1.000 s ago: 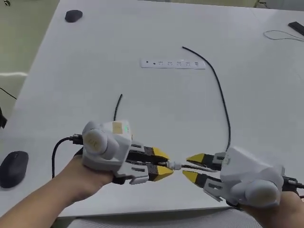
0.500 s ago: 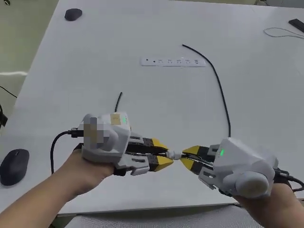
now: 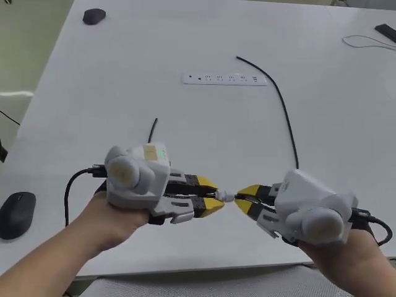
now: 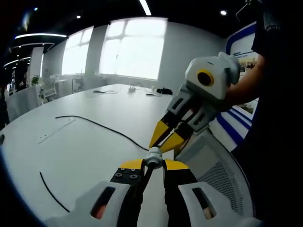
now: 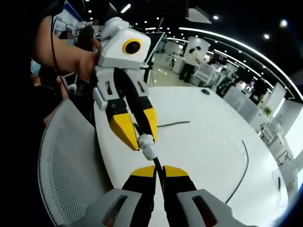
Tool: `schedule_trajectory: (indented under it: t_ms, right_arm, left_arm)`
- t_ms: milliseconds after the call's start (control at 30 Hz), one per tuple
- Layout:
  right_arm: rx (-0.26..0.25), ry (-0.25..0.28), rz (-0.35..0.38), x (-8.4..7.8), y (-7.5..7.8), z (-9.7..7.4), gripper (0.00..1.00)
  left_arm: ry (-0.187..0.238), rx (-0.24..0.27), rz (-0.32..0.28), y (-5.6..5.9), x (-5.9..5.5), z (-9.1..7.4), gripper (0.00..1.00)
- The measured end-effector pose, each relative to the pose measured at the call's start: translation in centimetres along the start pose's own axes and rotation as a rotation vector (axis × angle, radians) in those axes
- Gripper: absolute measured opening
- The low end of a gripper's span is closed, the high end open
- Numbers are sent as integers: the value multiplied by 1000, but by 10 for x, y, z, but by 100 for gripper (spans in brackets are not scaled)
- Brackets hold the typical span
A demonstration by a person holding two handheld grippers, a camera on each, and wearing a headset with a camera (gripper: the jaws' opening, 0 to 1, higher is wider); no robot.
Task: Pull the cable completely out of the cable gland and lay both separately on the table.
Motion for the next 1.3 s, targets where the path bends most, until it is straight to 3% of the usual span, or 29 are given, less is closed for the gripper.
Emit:
schedule_trajectory:
  t_ms: [267, 633, 900, 1000, 1133, 1300]
  right_arm:
    - [-46, -17, 76, -14, 14, -1, 0]
    - [-123, -39, 317, -47, 40, -4, 0]
    - [-179, -91, 493, -76, 51, -3, 0]
    - [-182, -91, 509, -76, 50, -2, 0]
    - [-191, -89, 461, -74, 50, -2, 0]
    - [-183, -86, 458, -75, 51, -3, 1]
  left_arm:
    - [-2, 8, -7, -1, -1, -1, 15]
    - [18, 18, -24, -2, 4, -2, 15]
    - [24, 16, -29, 3, 5, -2, 15]
    - [21, 17, -34, 5, 4, -2, 15]
    - [21, 18, -35, 6, 4, -2, 15]
    - [12, 19, -32, 4, 2, -2, 15]
Point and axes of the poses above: the centre of the closed fingertips' face, and the gripper's own axes: z roughly forward along the fingers, y roughly to its right, x roughly out of its top, the point moved 1 cm from there along -z, roughly backward along the fingers, and after that the axes turned 12 degrees about z, right-handed, at the moved point
